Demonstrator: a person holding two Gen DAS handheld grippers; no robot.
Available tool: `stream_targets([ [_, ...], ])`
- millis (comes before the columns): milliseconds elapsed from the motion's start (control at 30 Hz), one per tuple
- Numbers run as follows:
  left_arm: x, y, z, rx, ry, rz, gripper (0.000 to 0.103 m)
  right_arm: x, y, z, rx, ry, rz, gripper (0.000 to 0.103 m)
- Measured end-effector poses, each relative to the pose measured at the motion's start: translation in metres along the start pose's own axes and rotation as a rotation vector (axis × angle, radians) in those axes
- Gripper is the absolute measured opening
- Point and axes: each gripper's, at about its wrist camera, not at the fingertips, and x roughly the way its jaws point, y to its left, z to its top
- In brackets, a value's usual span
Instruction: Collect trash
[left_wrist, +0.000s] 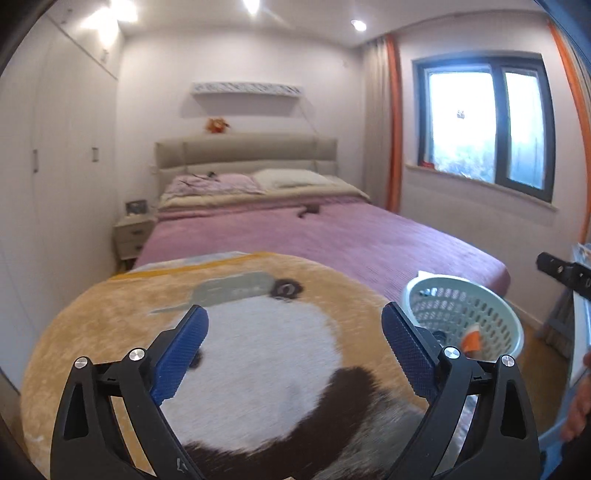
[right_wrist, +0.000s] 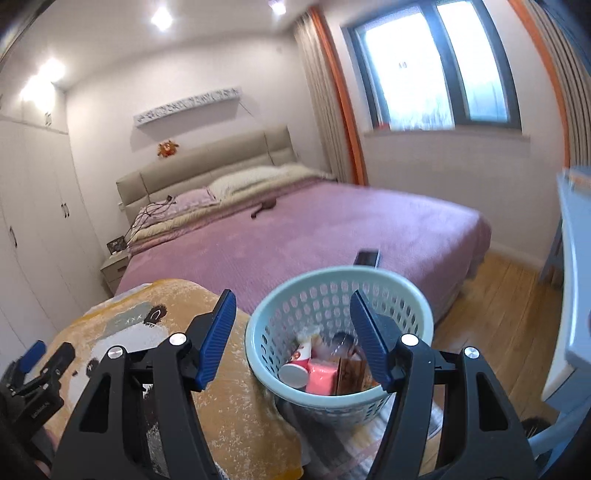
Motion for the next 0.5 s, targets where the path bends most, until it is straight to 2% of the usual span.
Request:
stream_targets([
  [167,-0.011,0.018,-0.017,-0.026,-0.039,0.05,0.092,-0.024,0.016,-0.014,-0.042,-0.1,-0.045,0.061],
  [300,-0.019,0.023,-0.028,-0.016,-0.065,0.094,0.092,-0.031,0.022,-0.028,-0.066,-0.117,-0.062,0.061],
  [500,-0.023,0.03,-0.03,-0.058,-0.081,0.067,0.095,-0.034,0.032,-0.044,-0.126,-0.112,-0.066,0.061],
])
